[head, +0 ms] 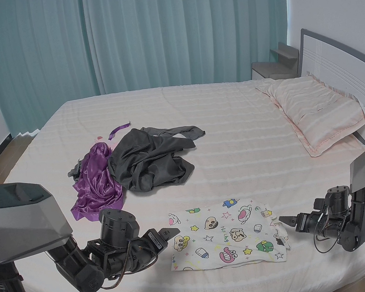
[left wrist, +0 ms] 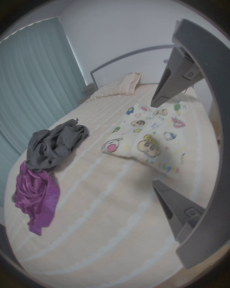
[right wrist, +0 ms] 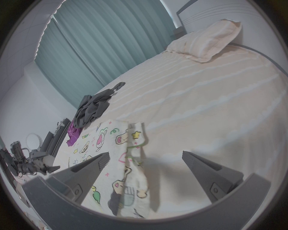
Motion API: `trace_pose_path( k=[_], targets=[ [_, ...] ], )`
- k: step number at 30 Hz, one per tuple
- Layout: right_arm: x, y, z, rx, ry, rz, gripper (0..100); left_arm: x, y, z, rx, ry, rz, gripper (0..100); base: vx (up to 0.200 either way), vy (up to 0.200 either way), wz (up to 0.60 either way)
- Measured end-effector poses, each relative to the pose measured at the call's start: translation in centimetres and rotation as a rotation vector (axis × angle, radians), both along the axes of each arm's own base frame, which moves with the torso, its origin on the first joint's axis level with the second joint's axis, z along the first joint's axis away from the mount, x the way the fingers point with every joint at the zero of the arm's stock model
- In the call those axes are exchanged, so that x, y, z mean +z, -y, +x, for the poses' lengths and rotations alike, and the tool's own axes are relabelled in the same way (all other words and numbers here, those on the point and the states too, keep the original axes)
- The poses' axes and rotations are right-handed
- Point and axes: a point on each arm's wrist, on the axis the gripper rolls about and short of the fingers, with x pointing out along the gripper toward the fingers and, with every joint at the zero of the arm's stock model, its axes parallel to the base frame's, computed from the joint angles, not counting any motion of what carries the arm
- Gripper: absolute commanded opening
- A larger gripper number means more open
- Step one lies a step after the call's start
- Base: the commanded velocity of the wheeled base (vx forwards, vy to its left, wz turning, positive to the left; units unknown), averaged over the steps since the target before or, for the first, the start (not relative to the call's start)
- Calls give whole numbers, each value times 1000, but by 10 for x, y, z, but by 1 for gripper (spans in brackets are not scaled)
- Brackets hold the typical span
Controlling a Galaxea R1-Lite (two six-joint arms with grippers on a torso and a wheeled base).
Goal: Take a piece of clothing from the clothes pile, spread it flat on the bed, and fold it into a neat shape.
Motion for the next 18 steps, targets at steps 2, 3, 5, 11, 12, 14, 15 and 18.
trace_pose_path(
  k=[2,3,5,11,12,14,15,18],
  targets=[
    [-4,-7,5,24,-5,1,100,-7,2,5,-9,21,44,100,0,0,0],
    [-6,-12,8,38,-7,2,100,-11,3,8,-13,29,64,100,0,0,0],
    [-11,-21,12,66,-12,2,100,-16,6,13,-18,44,96,100,0,0,0],
    [-22,-39,22,124,-10,10,100,-29,15,29,-46,80,142,100,0,0,0],
    [-24,-42,24,136,-11,16,100,-31,17,33,-53,91,150,100,0,0,0],
    [-27,-46,25,152,-14,22,100,-34,20,38,-58,103,158,100,0,0,0],
    [-29,-49,25,162,-17,26,100,-35,22,41,-60,111,161,100,0,0,0],
    [-33,-56,26,187,-18,31,100,-38,28,48,-71,129,171,100,0,0,0]
  ],
)
